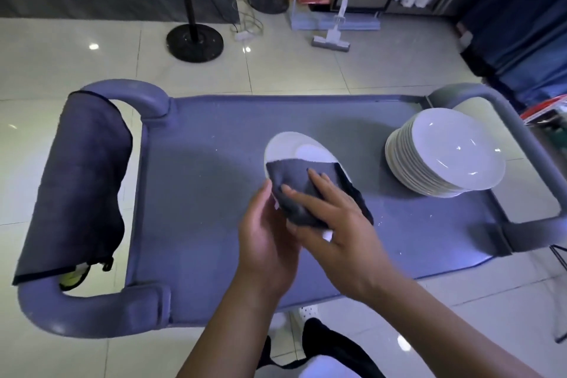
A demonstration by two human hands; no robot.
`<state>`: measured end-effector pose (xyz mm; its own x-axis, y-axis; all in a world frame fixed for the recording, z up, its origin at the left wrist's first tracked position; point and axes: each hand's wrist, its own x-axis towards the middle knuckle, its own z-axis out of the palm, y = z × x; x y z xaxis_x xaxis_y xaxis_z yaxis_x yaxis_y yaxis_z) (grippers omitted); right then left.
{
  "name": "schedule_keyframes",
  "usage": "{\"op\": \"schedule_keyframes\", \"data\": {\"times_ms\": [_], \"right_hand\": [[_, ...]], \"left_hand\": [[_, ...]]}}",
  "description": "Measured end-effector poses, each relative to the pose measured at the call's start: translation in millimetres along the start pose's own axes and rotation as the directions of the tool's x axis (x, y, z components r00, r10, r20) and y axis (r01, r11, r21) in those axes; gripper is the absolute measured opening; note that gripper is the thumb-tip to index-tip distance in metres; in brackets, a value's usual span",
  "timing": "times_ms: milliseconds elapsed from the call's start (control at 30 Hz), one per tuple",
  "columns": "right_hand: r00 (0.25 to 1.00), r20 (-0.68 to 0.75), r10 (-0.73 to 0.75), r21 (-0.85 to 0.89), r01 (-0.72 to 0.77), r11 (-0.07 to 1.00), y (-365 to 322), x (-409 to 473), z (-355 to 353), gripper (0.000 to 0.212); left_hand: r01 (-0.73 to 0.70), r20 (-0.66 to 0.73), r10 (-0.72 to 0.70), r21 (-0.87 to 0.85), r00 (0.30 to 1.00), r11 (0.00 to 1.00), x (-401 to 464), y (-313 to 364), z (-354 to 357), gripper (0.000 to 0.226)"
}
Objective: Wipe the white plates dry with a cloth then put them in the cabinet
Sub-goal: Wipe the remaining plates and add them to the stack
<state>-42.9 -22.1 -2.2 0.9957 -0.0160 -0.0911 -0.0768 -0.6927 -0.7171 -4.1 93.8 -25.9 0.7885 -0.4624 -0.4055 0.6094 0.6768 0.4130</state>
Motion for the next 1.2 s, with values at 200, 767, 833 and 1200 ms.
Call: {"op": "schedule_keyframes", "data": {"times_ms": [200, 767, 833, 1200], "right_hand": [[0.962, 0.112, -0.249, -0.173, 0.266, 0.948, 20.1, -17.1, -7.5, 0.046], [0.702, -0.128, 0.701, 0.812, -0.331, 0.48, 91.5, -94.5, -27.7, 0.018], [0.695, -0.132, 0.706, 0.814, -0.33, 0.478, 83.6, -97.0, -38.3, 0.025], [0.97, -0.159, -0.185, -0.304, 0.131, 0.944, 55.7, -68.1, -6.8, 0.073]], "left_hand": [[0.094, -0.128, -0.084, 0.073, 0.988, 0.993, -2.2, 13.7, -11.9, 0.057], [0.084, -0.094, -0.083, 0.013, 0.992, 0.996, 13.0, 27.2, -8.7, 0.033], [0.101, -0.115, -0.097, 0.026, 0.989, 0.995, 13.9, 25.0, -6.4, 0.035], [0.258, -0.307, -0.254, -0.027, 0.917, 0.966, -10.4, 8.1, 17.5, 0.028]]}}
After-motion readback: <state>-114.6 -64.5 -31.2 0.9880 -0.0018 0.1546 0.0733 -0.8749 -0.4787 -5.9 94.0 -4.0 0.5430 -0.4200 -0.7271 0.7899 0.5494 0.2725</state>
